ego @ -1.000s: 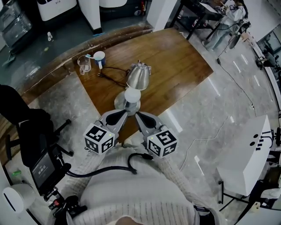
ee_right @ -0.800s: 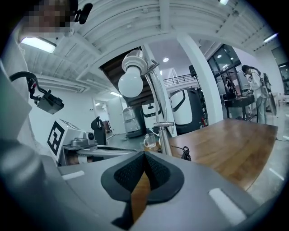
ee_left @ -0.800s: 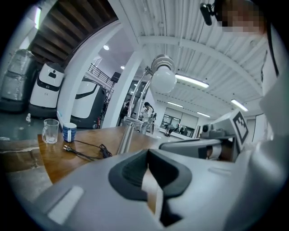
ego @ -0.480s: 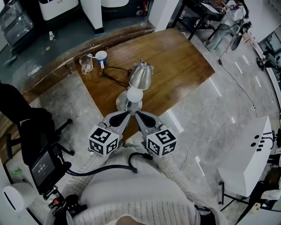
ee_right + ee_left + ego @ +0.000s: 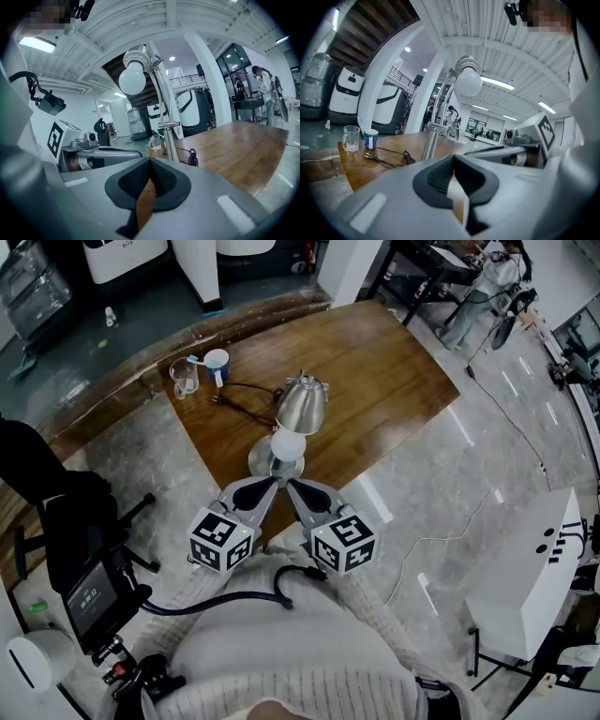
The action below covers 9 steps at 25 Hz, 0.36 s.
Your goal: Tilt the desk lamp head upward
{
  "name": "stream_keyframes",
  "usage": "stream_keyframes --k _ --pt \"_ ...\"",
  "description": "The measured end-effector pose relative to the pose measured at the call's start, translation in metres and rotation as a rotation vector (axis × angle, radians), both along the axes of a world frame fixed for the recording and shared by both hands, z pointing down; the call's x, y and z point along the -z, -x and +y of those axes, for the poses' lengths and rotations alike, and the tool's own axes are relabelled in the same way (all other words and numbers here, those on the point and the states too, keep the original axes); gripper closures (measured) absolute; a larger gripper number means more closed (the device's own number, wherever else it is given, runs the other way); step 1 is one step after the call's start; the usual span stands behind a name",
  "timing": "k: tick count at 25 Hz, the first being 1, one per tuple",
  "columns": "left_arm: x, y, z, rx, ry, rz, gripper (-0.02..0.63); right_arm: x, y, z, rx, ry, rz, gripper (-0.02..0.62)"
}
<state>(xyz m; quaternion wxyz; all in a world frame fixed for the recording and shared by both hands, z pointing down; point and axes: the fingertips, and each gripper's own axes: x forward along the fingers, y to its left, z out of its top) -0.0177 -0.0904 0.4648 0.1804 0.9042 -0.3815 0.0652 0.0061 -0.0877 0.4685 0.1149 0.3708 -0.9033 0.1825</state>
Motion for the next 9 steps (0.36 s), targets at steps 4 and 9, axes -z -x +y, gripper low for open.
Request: stream_keyframes --k 4,9 --pt "-0.0009 0.0016 -0.0012 0.002 0.015 0.005 0.598 0.0000 0.0025 0.0012 0.014 0.002 0.005 0.598" --pt "-0.0045 0.0014 -0.0008 0.001 0.021 -0.005 0.598 -0.0025 0.0004 0.0022 0.018 0.003 0.012 0.597"
